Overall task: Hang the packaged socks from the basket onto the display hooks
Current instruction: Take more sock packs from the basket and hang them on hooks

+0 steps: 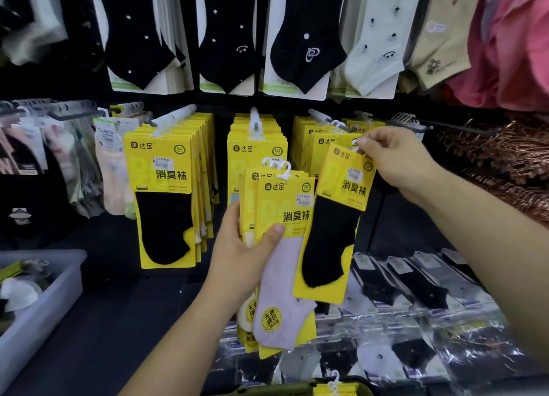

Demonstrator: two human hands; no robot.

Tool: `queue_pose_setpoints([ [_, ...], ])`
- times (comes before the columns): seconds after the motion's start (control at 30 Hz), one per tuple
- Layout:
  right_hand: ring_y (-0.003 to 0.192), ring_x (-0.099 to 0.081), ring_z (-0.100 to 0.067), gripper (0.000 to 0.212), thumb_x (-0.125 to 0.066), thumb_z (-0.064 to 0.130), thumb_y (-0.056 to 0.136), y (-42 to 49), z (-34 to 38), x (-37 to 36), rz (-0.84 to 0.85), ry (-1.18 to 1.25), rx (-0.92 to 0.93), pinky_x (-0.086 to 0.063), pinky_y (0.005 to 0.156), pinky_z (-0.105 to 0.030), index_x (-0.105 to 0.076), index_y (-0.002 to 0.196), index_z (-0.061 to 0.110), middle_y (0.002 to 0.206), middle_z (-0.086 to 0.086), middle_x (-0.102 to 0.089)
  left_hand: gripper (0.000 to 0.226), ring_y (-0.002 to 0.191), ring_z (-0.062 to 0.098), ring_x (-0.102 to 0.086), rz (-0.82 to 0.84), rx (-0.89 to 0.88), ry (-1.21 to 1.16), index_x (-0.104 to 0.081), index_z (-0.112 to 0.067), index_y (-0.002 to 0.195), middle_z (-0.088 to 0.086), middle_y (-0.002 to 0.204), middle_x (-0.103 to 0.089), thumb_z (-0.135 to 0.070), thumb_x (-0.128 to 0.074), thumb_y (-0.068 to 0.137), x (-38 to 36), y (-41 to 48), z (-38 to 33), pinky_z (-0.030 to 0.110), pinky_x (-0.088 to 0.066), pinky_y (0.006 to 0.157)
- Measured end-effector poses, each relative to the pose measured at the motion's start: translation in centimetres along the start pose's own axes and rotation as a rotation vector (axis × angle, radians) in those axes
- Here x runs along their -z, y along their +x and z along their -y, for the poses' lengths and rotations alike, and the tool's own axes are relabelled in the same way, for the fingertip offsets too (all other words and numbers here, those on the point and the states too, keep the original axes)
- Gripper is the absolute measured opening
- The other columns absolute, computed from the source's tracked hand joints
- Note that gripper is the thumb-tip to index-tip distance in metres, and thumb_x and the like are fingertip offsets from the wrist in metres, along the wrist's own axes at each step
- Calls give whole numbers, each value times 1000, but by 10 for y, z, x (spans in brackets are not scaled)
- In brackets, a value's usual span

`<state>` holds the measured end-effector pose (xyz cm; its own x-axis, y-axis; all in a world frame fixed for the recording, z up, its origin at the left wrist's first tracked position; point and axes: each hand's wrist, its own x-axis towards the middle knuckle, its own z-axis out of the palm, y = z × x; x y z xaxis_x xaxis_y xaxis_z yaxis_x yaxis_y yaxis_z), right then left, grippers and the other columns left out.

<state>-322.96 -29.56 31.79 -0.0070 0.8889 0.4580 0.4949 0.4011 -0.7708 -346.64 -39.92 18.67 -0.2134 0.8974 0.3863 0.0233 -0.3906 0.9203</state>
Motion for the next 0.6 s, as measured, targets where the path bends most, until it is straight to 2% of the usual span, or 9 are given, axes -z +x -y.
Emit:
queue_pose_setpoints([
  [0.2, 60, -52, -7, 20, -59, 20, 99, 34, 6, 1, -79, -79, 106, -42, 57, -24, -69, 81, 18, 74, 2, -65, 40, 99, 0, -76, -17, -15, 40, -59, -42, 121, -20, 110, -78, -26, -81, 91, 6, 4, -2, 15, -59, 76],
  [0.3, 54, -50, 4, 17, -60, 17, 97, 42, 7, -5, -74, -168, 182, -38, 52, -12, -71, 84, 16, 73, 6, -65, 39, 98, 0, -76, 0, -7, 17, -60, -36, 124, -19, 110, -79, -22, -80, 93, 6, 4, 0, 14, -59, 73],
  [0.37, 56, -52, 9, 15, -61, 14, 96, 45, 6, -9, -76, -211, 209, -36, 53, -5, -72, 86, 14, 74, 8, -65, 39, 99, 3, -77, 17, 5, -3, -60, -35, 125, -16, 111, -79, -23, -80, 93, 5, 4, 0, 16, -60, 75],
  [0.47, 58, -53, 13, 15, -62, 15, 95, 44, 2, -9, -108, -245, 225, -36, 52, -3, -74, 86, 17, 73, 12, -63, 42, 104, 7, -77, 30, 21, -35, -60, -35, 127, -14, 115, -79, -29, -80, 90, 5, 4, 0, 21, -62, 79],
  [0.6, 78, -58, 1, 13, -60, 11, 94, 26, -2, -8, -239, -181, 230, -41, 67, -1, -71, 101, 14, 91, 6, -66, 48, 105, 8, -77, 30, 27, -50, -60, -33, 128, -13, 116, -80, -37, -80, 85, 4, 3, -1, 23, -63, 78],
])
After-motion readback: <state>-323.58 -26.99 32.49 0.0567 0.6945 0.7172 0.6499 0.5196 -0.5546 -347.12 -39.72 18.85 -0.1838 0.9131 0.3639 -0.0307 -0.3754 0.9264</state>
